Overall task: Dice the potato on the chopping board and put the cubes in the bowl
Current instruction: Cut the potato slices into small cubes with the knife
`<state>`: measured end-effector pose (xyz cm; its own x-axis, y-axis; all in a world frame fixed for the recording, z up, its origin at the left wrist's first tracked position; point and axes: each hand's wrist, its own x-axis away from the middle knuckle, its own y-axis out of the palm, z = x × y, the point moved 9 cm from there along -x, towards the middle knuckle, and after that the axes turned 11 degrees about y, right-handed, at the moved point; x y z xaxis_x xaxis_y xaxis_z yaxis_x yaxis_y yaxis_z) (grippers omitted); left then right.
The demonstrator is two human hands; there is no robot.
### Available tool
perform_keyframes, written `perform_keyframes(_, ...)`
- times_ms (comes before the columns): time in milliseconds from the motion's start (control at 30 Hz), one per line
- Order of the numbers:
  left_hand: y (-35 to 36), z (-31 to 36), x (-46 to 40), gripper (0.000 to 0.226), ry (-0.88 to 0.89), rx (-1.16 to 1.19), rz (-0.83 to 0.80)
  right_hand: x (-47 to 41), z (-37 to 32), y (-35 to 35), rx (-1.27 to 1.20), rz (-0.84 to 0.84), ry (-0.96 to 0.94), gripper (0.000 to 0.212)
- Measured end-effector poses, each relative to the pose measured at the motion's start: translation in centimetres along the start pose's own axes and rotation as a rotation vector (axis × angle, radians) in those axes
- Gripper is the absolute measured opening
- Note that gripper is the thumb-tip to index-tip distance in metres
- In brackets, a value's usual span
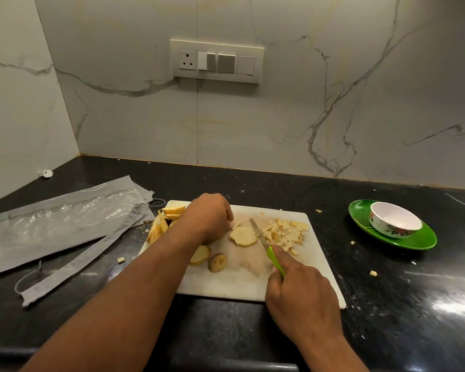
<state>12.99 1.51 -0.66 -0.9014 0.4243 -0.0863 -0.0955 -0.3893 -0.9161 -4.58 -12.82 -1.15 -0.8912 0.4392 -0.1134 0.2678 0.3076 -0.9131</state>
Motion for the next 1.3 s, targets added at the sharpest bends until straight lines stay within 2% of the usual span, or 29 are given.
perform_keyframes(267,0.6,0.3,-0.8,0.021,0.017,0.063,0.009,-0.1,0.1,0.0,-0.003,-0.010,-0.004,0.054)
perform_keyframes(467,1.0,-0.1,-1.6,0.012,-0.035,0.155,-0.020,-0.1,0.2,0.0,-0.006,-0.020,-0.007,0.054)
perform_keyframes(700,1.6,0.9,-2.1,0.010,0.000,0.030,-0.064,-0.2,0.4,0.1,-0.006,-0.027,0.001,0.054)
perform_keyframes(767,1.5,0.9,-2.2,0.011,0.007,0.040,-0.043,-0.2,0.4,0.1,-0.008,-0.027,-0.001,0.054)
perform_keyframes(1033,-0.1,1.1,-2.2,0.007,0.068,0.225,0.209,-0.1,0.4,0.1,-0.003,-0.036,0.005,0.054)
perform_keyframes(1300,0.5,1.2,-2.2,0.030,0.067,0.256,0.167,-0.1,0.7,-0.2,-0.044,-0.010,0.016,0.051)
